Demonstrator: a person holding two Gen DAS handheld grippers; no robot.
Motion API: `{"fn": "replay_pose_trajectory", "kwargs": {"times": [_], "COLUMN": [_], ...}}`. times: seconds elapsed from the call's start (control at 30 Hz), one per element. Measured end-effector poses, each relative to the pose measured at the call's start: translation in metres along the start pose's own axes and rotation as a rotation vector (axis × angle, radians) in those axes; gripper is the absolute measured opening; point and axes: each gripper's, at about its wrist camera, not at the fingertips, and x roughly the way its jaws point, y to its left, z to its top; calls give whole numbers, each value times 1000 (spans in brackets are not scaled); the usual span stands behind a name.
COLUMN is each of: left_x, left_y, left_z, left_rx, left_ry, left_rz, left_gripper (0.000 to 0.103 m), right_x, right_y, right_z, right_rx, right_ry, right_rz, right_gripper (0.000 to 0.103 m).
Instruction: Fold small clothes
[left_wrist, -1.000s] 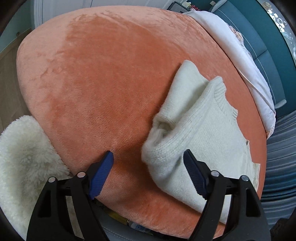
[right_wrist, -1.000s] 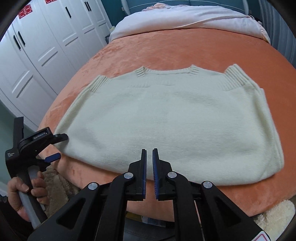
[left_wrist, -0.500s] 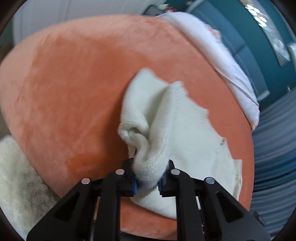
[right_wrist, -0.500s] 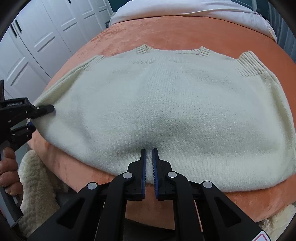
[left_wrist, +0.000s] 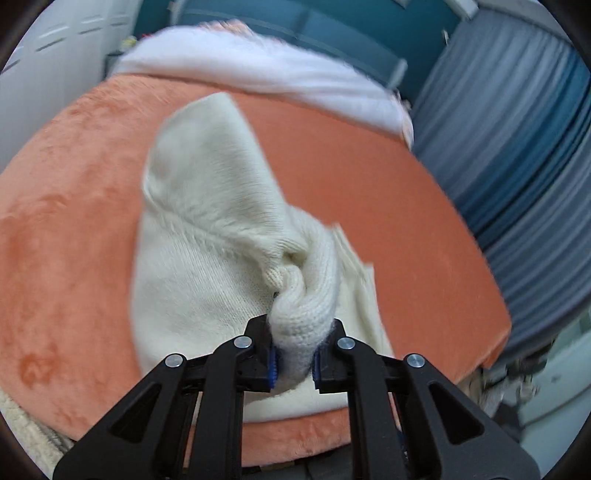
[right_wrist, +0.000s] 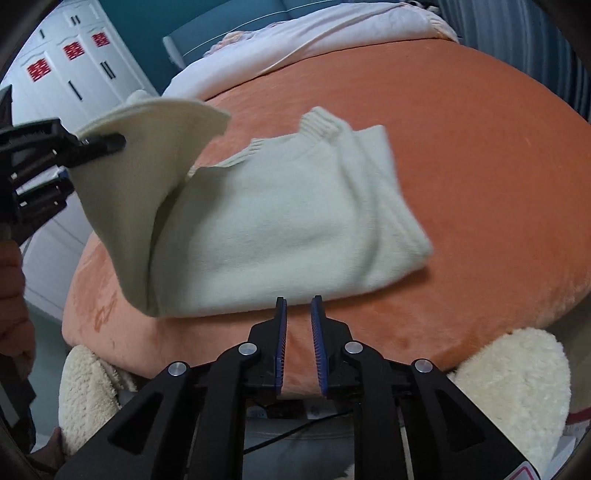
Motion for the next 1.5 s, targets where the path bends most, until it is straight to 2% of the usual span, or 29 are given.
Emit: {"fn": "replay_pose_trajectory", "kwargs": {"times": [0.07, 0.13, 0.2, 0.23, 0.27, 0.3, 0.33, 0.37, 0.43, 0.5, 0.6, 0.73, 0.87, 1.07, 1.1, 1.13, 1.17, 1.2, 1.23, 1.27, 1.33, 1.4, 1.5], "left_x": [35, 57, 63, 55, 45, 31, 20, 7, -11, -12, -2, -3, 0, 12, 15, 18, 20, 21, 22, 22, 17, 11, 7], "left_y": [-10, -16, -18, -18, -17, -15, -11, -6, 3, 18, 46, 60, 59, 49, 49, 49, 50, 51, 53, 55, 58, 64, 74], "left_z": [-17, -40, -54, -58, -62, -65, -69, -73, -87, -94, -103, -105, -103, -105, -105, -105, -105, -104, -103, -101, -96, -89, -84], "left_rx": [44, 102, 143, 155, 162, 164, 164, 166, 181, 190, 170, 151, 175, 243, 252, 256, 252, 245, 231, 215, 181, 128, 69], "left_ry": [91, 139, 148, 138, 129, 109, 83, 60, 50, 75, 129, 122, 100, 110, 108, 106, 107, 110, 122, 124, 118, 113, 116], "left_rz": [28, 98, 140, 133, 123, 131, 140, 152, 178, 241, 327, 346, 333, 334, 342, 348, 350, 340, 324, 330, 317, 292, 269], "left_gripper": [12, 17, 25, 40, 52, 77, 87, 88, 88, 88, 88, 88, 88, 88, 88, 88, 86, 76, 63, 60, 44, 32, 25], "right_x": [-5, -11, -16, -18, -20, -23, -25, -26, -23, -15, 9, 35, 45, 62, 66, 67, 70, 72, 74, 73, 63, 48, 39], "right_y": [-18, -31, -38, -38, -36, -34, -31, -26, -14, -4, 11, 35, 48, 52, 52, 52, 51, 51, 51, 52, 52, 59, 71], "right_z": [-2, -4, -2, 0, 3, 7, 11, 16, 23, 34, 45, 49, 50, 51, 51, 52, 53, 54, 57, 60, 65, 73, 82], "right_rx": [33, 69, 98, 106, 109, 110, 108, 104, 92, 83, 81, 89, 77, 76, 82, 90, 94, 90, 83, 76, 59, 24, -33], "right_ry": [-5, -16, -22, -26, -32, -38, -45, -51, -60, -47, 32, 105, 119, 135, 134, 133, 135, 140, 142, 135, 90, 43, 23], "right_rz": [-20, -16, 9, 26, 48, 65, 84, 106, 147, 187, 259, 274, 259, 243, 249, 257, 266, 270, 264, 263, 287, 308, 314], "right_gripper": [17, 18, 20, 24, 32, 38, 48, 58, 66, 68, 70, 70, 70, 70, 69, 62, 46, 36, 17, 15, 13, 12, 12]}}
